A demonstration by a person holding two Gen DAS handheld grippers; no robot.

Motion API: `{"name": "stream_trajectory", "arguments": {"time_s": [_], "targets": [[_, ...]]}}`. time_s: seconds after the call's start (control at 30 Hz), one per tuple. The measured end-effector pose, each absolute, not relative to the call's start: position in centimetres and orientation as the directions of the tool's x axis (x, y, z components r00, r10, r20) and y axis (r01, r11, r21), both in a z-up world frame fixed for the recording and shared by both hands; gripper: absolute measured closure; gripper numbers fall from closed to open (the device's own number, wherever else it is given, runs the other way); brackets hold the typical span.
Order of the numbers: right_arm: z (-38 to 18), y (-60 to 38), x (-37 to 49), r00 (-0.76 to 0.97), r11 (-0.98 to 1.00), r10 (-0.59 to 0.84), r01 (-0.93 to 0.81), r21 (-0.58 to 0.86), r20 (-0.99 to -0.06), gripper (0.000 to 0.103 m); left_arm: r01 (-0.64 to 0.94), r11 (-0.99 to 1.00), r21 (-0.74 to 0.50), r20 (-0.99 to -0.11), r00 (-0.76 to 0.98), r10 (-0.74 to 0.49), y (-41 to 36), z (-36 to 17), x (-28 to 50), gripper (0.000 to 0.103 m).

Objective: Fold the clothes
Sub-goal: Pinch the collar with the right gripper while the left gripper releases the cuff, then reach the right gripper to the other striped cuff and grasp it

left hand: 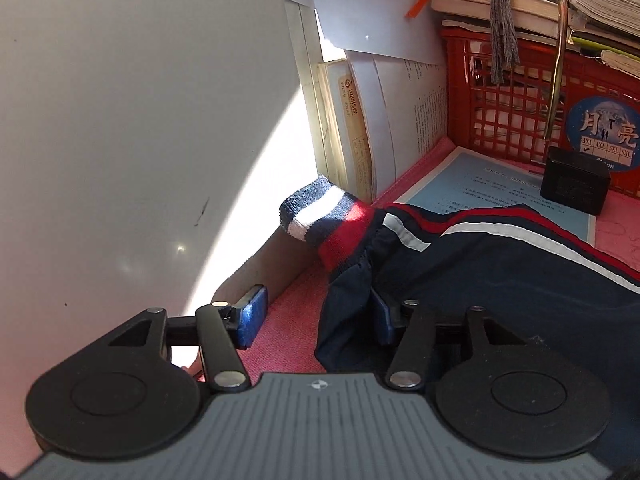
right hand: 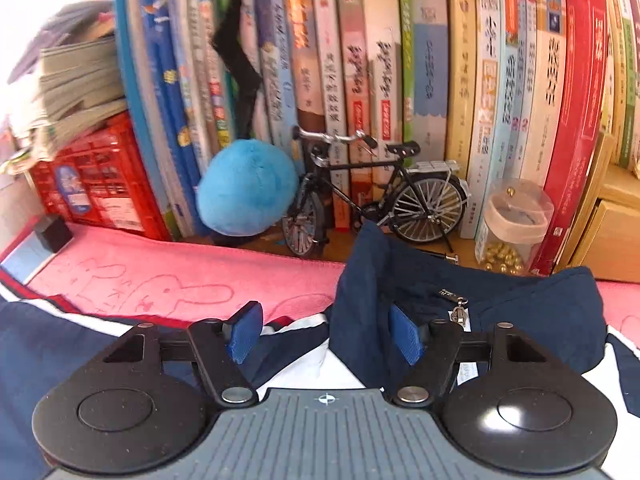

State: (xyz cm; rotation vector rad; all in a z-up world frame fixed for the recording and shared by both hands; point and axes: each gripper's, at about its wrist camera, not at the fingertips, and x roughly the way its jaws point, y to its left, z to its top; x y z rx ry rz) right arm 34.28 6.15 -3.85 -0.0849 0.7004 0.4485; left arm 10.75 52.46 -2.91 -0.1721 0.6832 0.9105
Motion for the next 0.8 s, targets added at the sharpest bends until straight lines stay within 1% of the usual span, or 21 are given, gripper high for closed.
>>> {"name": "stream_trajectory", "arguments": {"time_s": [0.03, 0.1, 0.13, 0.23, 0.33, 0.4, 0.53, 0.57, 0.6, 0.7, 0.73, 0.77, 0.8], "targets": [[-3.2, 5.8, 33.1, 0.671, 0.887, 0.392, -0.458, 0.064, -0.629, 0.032, -0.782, 0.609, 0.132, -0.609, 0.420, 0.672, 52.3, -2.7, 10.3, 0.039], [-2.2, 5.0, 30.4, 0.644, 0.852, 0.435, -0.521, 0.055, -0.629, 0.029, -0.797, 0.588, 0.136, -0.591, 0.411, 0.694, 51.6, -2.3, 9.2, 0.031], [-1.9, 4.4, 29.1, 0.625, 0.834, 0.456, -0.549, 0.058, -0.634, 0.029, -0.802, 0.580, 0.142, -0.581, 0.407, 0.705, 51.1, -2.2, 8.7, 0.029], [-1.0, 1.8, 25.4, 0.561, 0.792, 0.514, -0.600, 0.108, -0.649, 0.029, -0.795, 0.575, 0.193, -0.539, 0.403, 0.739, 48.9, -1.5, 7.2, 0.029], [-0.5, -1.4, 21.9, 0.517, 0.783, 0.544, -0.597, 0.178, -0.660, 0.029, -0.769, 0.600, 0.219, -0.513, 0.432, 0.741, 46.2, -0.2, 6.1, 0.029], [-0.8, -3.8, 20.0, 0.511, 0.795, 0.532, -0.576, 0.190, -0.675, 0.024, -0.747, 0.634, 0.201, -0.508, 0.473, 0.719, 44.2, 0.9, 5.8, 0.029], [-2.8, -8.5, 18.4, 0.526, 0.866, 0.404, -0.483, 0.129, -0.748, 0.023, -0.647, 0.748, 0.148, -0.514, 0.596, 0.617, 38.6, 2.8, 5.8, 0.029], [-3.2, -9.6, 18.1, 0.531, 0.887, 0.366, -0.449, 0.113, -0.764, 0.023, -0.609, 0.779, 0.148, -0.515, 0.625, 0.587, 36.7, 3.0, 6.2, 0.029], [-3.2, -10.7, 17.6, 0.538, 0.893, 0.358, -0.435, 0.112, -0.763, 0.023, -0.573, 0.805, 0.152, -0.515, 0.649, 0.559, 34.9, 3.2, 6.3, 0.028], [-1.6, -15.6, 14.6, 0.566, 0.883, 0.429, -0.429, 0.192, -0.704, 0.022, -0.405, 0.903, 0.146, -0.523, 0.743, 0.418, 27.8, 3.3, 6.3, 0.026], [-0.9, -17.6, 13.6, 0.591, 0.885, 0.439, -0.416, 0.210, -0.677, 0.021, -0.353, 0.928, 0.120, -0.531, 0.767, 0.360, 25.9, 3.2, 5.9, 0.026], [-0.2, -19.7, 12.6, 0.625, 0.897, 0.426, -0.384, 0.217, -0.654, 0.017, -0.300, 0.949, 0.093, -0.538, 0.787, 0.301, 23.9, 3.0, 5.5, 0.025], [0.4, -21.9, 11.7, 0.658, 0.910, 0.408, -0.348, 0.225, -0.633, 0.016, -0.238, 0.970, 0.056, -0.552, 0.802, 0.229, 21.8, 2.8, 4.9, 0.024]]}}
